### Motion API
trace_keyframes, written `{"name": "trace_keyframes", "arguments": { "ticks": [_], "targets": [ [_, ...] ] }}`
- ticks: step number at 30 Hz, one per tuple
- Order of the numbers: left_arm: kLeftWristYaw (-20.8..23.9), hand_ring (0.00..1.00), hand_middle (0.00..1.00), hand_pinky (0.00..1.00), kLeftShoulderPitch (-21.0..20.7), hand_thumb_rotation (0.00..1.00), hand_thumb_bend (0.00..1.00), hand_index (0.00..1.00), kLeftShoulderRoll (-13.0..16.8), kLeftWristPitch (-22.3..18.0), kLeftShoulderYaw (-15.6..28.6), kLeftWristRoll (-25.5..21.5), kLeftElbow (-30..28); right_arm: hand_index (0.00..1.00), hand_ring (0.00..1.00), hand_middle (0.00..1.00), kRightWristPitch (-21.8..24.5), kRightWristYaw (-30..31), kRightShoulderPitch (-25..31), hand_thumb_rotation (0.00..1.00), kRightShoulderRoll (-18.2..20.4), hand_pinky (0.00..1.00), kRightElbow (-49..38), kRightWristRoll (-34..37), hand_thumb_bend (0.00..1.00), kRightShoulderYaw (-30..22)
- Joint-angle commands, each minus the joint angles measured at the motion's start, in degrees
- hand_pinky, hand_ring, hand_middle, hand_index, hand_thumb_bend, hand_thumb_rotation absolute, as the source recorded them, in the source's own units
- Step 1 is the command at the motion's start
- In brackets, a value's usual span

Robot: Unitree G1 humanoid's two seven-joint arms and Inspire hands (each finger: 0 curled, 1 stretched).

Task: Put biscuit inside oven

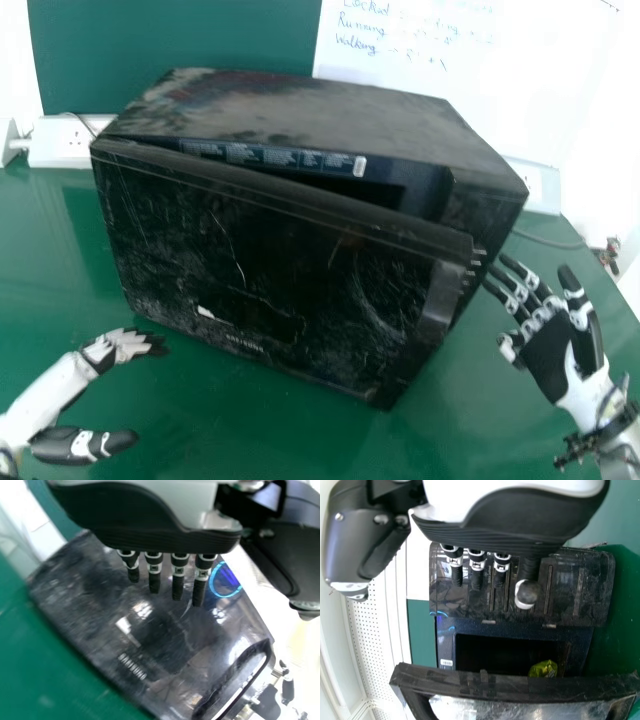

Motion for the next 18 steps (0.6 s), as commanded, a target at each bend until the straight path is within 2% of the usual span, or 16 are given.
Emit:
{"name": "trace_keyframes", "arguments": {
  "ticks": [1, 6, 7, 8, 9, 10, 12, 14, 18],
  "targets": [
    [0.16, 0.97, 0.97, 1.00, -2.47, 1.00, 1.00, 0.98, 1.57, 0.17, -1.48, -0.01, 0.46, 1.00, 1.00, 1.00, 0.16, -0.47, 0.06, 0.88, 0.11, 0.00, -0.72, 0.03, 0.83, 0.00],
    [-0.48, 0.97, 0.97, 1.00, -7.41, 1.00, 1.00, 0.98, 4.54, 2.42, -3.60, -0.17, 1.59, 1.00, 1.00, 1.00, 0.71, -1.43, -0.10, 0.88, 0.01, 0.00, -0.73, 0.25, 0.82, -0.01],
    [-0.65, 0.98, 0.97, 1.00, -8.48, 1.00, 1.00, 0.98, 5.09, 2.66, -4.01, -0.36, 1.78, 1.00, 0.99, 1.00, 0.66, -1.44, -0.21, 0.87, -0.03, 0.14, -0.64, 0.23, 0.82, 0.04],
    [-0.75, 0.98, 0.97, 1.00, -9.67, 1.00, 1.00, 0.98, 5.59, 2.57, -4.40, -0.35, 2.12, 1.00, 0.99, 1.00, 0.49, -1.35, -0.32, 0.86, -0.06, 0.24, -0.42, 0.13, 0.81, 0.11],
    [-0.91, 0.98, 0.97, 1.00, -10.78, 1.00, 1.00, 0.98, 6.20, 2.69, -4.73, -0.18, 2.39, 1.00, 0.99, 1.00, 0.31, -1.24, -0.45, 0.85, -0.09, 0.31, -0.17, 0.01, 0.80, 0.19],
    [-1.06, 0.97, 0.97, 1.00, -11.76, 1.00, 1.00, 0.98, 6.78, 2.74, -5.02, -0.02, 2.70, 1.00, 1.00, 1.00, 0.19, -1.15, -0.57, 0.86, -0.10, 0.31, 0.06, -0.08, 0.80, 0.25],
    [-1.24, 0.97, 0.97, 1.00, -13.94, 1.00, 1.00, 0.98, 7.74, 2.18, -5.74, 0.25, 3.89, 1.00, 1.00, 1.00, 0.26, -1.20, -0.73, 0.88, -0.10, 0.08, 0.26, -0.10, 0.80, 0.30],
    [-1.55, 0.97, 0.97, 1.00, -16.19, 1.00, 1.00, 0.98, 8.70, 1.90, -6.61, 0.58, 5.05, 1.00, 1.00, 1.00, 0.25, -1.30, -0.76, 0.89, -0.11, 0.02, 0.18, -0.15, 0.80, 0.29],
    [-2.80, 0.97, 0.96, 0.99, -20.06, 1.00, 1.00, 0.98, 10.41, 1.93, -8.61, -0.52, 7.24, 1.00, 1.00, 1.00, 0.12, -1.61, -0.56, 0.86, 0.00, 0.00, -0.25, -0.42, 0.80, 0.31]
  ]
}}
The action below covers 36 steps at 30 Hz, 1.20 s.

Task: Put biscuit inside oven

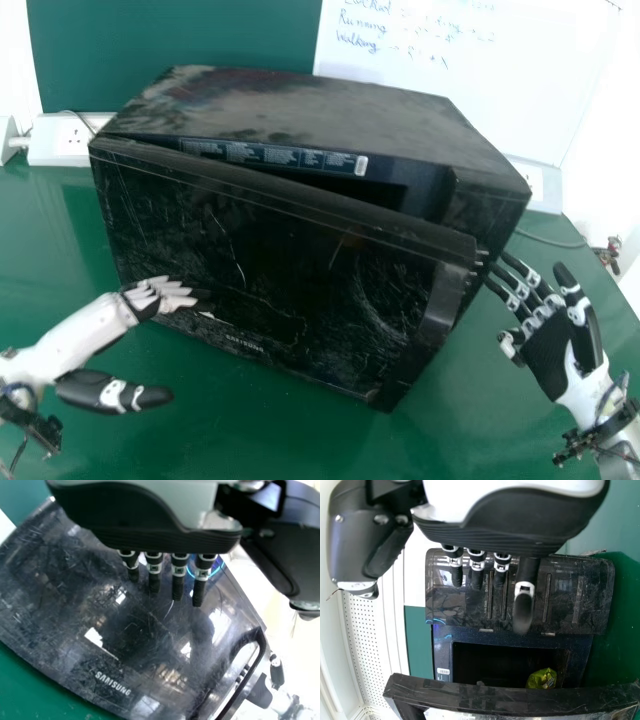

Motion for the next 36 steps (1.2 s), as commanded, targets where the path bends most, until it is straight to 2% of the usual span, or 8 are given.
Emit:
{"name": "trace_keyframes", "arguments": {
  "ticks": [1, 6, 24, 25, 26, 28, 32, 36],
  "targets": [
    [-1.06, 0.96, 0.96, 0.99, -1.87, 1.00, 1.00, 0.98, 1.38, -0.53, -1.57, -0.71, 1.50, 1.00, 1.00, 1.00, -0.05, -0.41, 0.02, 0.85, 0.00, 0.00, -0.48, -0.20, 0.80, -0.06],
    [-2.21, 0.96, 0.96, 0.99, -5.97, 1.00, 1.00, 0.97, 3.08, -2.06, -2.85, -0.54, 3.80, 1.00, 1.00, 1.00, 0.30, -0.78, 0.18, 0.87, 0.10, 0.00, -0.86, 0.03, 0.78, -0.01],
    [-6.20, 0.95, 0.95, 0.96, -14.87, 1.00, 1.00, 0.96, 5.40, 3.08, -7.79, -1.43, 5.77, 1.00, 1.00, 1.00, 0.65, -1.22, 0.04, 0.90, -0.11, 0.00, -0.58, -0.31, 0.86, 0.44],
    [-6.46, 0.95, 0.95, 0.97, -15.43, 1.00, 1.00, 0.96, 5.24, 3.07, -8.12, -1.54, 6.19, 1.00, 1.00, 1.00, 0.73, -1.28, 0.03, 0.90, -0.12, 0.32, -0.57, -0.29, 0.85, 0.45],
    [-6.64, 0.95, 0.96, 0.97, -15.80, 1.00, 1.00, 0.96, 5.12, 3.02, -8.32, -1.62, 6.48, 1.00, 1.00, 1.00, 0.82, -1.31, 0.02, 0.90, -0.12, 0.54, -0.58, -0.27, 0.84, 0.43],
    [-7.10, 0.95, 0.96, 0.98, -17.14, 1.00, 1.00, 0.96, 4.71, 3.15, -9.23, -2.05, 7.35, 1.00, 1.00, 1.00, 0.74, -1.24, -0.03, 0.90, 0.02, 0.68, -0.47, -0.22, 0.84, 0.37],
    [-8.35, 0.95, 0.96, 0.97, -19.88, 1.00, 1.00, 0.96, 3.73, 3.75, -11.22, -3.15, 9.15, 0.99, 0.98, 1.00, 0.83, -1.44, 0.14, 0.91, 0.04, 0.77, -0.69, -0.35, 0.82, 0.34],
    [-9.67, 0.95, 0.96, 0.96, -22.31, 1.00, 1.00, 0.96, 2.49, 5.65, -13.05, -4.55, 10.25, 0.99, 0.96, 0.99, 0.57, -1.25, 0.19, 0.88, 0.16, 0.71, -0.62, -0.33, 0.80, 0.29]
  ]
}}
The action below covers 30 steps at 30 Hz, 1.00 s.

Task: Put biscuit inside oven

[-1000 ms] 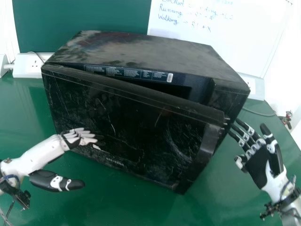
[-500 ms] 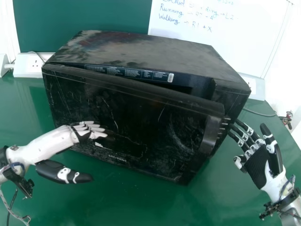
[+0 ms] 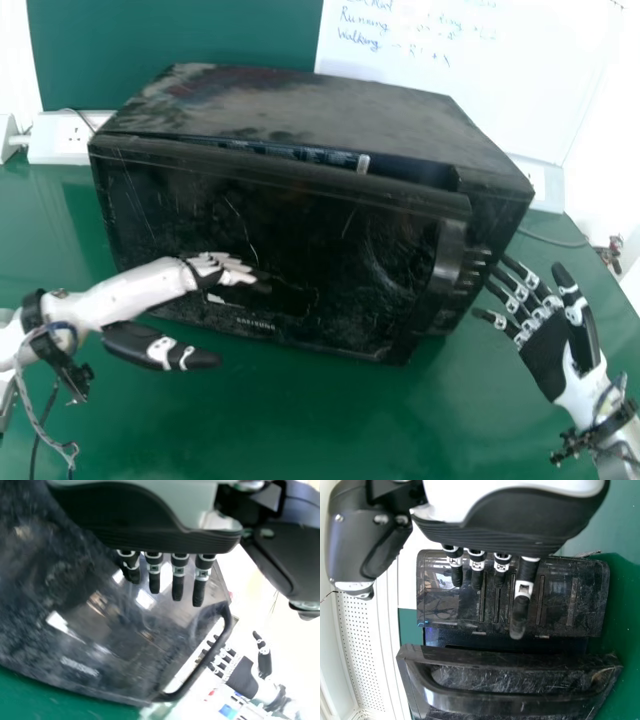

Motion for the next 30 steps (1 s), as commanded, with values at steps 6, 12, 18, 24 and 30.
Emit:
{"name": "trace_keyframes", "arguments": {
  "ticks": [6, 12, 18, 24, 30],
  "targets": [
    [-2.37, 0.95, 0.95, 0.95, -4.20, 1.00, 1.00, 0.96, -2.31, 0.67, -2.92, -0.67, 4.41, 0.98, 0.97, 1.00, 0.03, -0.17, 0.25, 0.90, 0.13, 0.70, -0.64, -0.05, 0.76, -0.13],
    [-5.23, 0.95, 0.95, 0.95, -9.63, 1.00, 1.00, 0.96, -3.86, 2.58, -5.31, -0.81, 10.74, 0.99, 0.98, 1.00, -0.28, -0.10, 0.42, 0.94, 0.01, 0.52, -0.72, -0.26, 0.85, -0.34],
    [-7.53, 0.94, 0.95, 0.95, -14.71, 1.00, 1.00, 0.95, -7.23, -1.43, -6.11, -0.94, 19.34, 0.99, 0.98, 1.00, -0.54, 0.01, 0.38, 0.89, 0.00, 0.74, -0.66, -0.47, 0.75, -0.32],
    [-7.37, 0.94, 0.94, 0.92, -16.03, 1.00, 1.00, 0.95, -8.51, -2.83, -6.01, -0.22, 20.65, 0.99, 0.99, 1.00, -0.27, -0.09, 0.23, 0.89, -0.07, 0.84, -0.64, -0.50, 0.61, -0.26],
    [-6.70, 0.94, 0.94, 0.93, -14.62, 1.00, 1.00, 0.95, -8.40, -3.25, -5.40, -0.39, 17.83, 1.00, 0.99, 1.00, -0.12, 0.06, 0.18, 0.90, -0.09, 0.91, -0.38, -0.33, 0.52, -0.31]
  ]
}}
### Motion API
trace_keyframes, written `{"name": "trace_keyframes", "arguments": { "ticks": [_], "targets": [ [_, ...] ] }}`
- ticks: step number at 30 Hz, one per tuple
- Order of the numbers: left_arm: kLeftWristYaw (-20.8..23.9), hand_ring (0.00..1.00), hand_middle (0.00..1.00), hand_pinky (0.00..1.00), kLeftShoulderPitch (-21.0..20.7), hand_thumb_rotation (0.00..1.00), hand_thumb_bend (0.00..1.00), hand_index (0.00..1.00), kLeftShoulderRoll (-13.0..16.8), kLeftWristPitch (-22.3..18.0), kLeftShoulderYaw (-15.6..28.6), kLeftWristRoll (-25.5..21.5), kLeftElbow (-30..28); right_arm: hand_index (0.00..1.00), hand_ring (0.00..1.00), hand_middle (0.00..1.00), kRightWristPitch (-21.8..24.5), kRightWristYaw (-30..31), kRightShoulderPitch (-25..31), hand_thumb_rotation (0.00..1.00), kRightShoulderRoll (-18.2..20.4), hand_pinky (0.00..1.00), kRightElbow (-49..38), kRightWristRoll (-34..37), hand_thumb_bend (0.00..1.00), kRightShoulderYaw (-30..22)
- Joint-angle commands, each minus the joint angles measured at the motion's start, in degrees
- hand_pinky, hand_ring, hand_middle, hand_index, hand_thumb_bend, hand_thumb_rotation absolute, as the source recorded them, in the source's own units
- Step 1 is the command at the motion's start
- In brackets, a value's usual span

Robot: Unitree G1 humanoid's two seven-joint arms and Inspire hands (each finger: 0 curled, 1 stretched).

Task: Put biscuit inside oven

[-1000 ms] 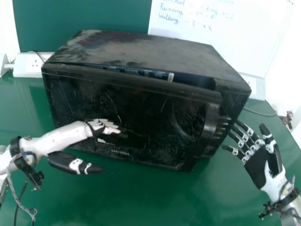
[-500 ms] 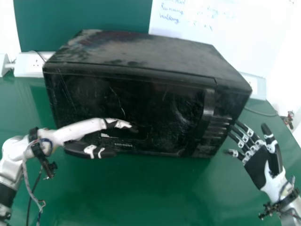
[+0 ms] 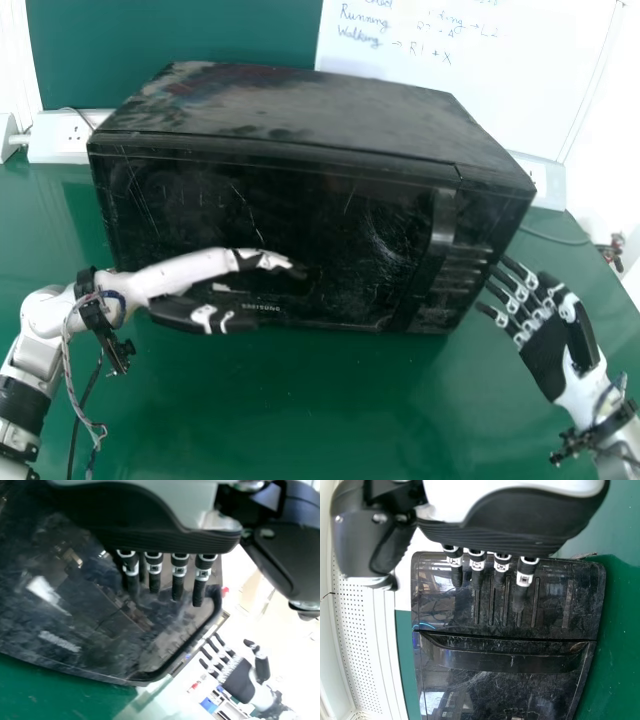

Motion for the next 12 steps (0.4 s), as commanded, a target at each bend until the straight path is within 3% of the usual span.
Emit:
{"name": "trace_keyframes", "arguments": {
  "ticks": [1, 3, 4, 8, 10, 12],
  "targets": [
    [0.33, 0.94, 0.94, 0.93, 1.28, 1.00, 1.00, 0.95, 0.34, 1.23, 0.19, -0.96, -3.49, 1.00, 0.99, 1.00, -0.05, 0.22, 0.04, 0.89, -0.15, 0.91, -0.24, 0.13, 0.50, -0.27],
    [0.13, 0.93, 0.94, 0.92, 3.85, 1.00, 1.00, 0.95, 1.51, 4.62, 0.58, -1.90, -8.58, 1.00, 0.99, 1.00, 0.13, 0.04, 0.03, 0.89, -0.13, 0.89, -0.29, 0.14, 0.48, -0.25],
    [0.14, 0.93, 0.94, 0.92, 5.00, 1.00, 1.00, 0.95, 1.98, 6.09, 0.81, -2.25, -10.85, 1.00, 0.98, 1.00, 0.19, -0.05, 0.02, 0.87, -0.11, 0.84, -0.33, 0.12, 0.47, -0.22],
    [-0.47, 0.94, 0.94, 0.93, 11.89, 1.00, 1.00, 0.95, 2.86, 8.00, 2.24, -6.64, -19.12, 0.98, 0.94, 0.98, 0.48, -0.28, -0.12, 0.77, -0.01, 0.72, -0.54, 0.24, 0.40, -0.15],
    [0.09, 0.94, 0.95, 0.93, 14.87, 1.00, 1.00, 0.96, 2.59, 7.65, 2.89, -7.72, -21.91, 0.97, 0.94, 0.98, 0.30, -0.24, -0.25, 0.78, -0.01, 0.72, -0.39, 0.07, 0.39, -0.05],
    [1.84, 0.94, 0.95, 0.92, 18.84, 1.00, 1.00, 0.96, 1.35, 6.12, 3.99, -7.81, -24.87, 0.97, 0.91, 0.95, 0.28, -0.45, -0.39, 0.94, -0.04, 0.69, -0.32, -0.22, 0.41, 0.14]
  ]
}}
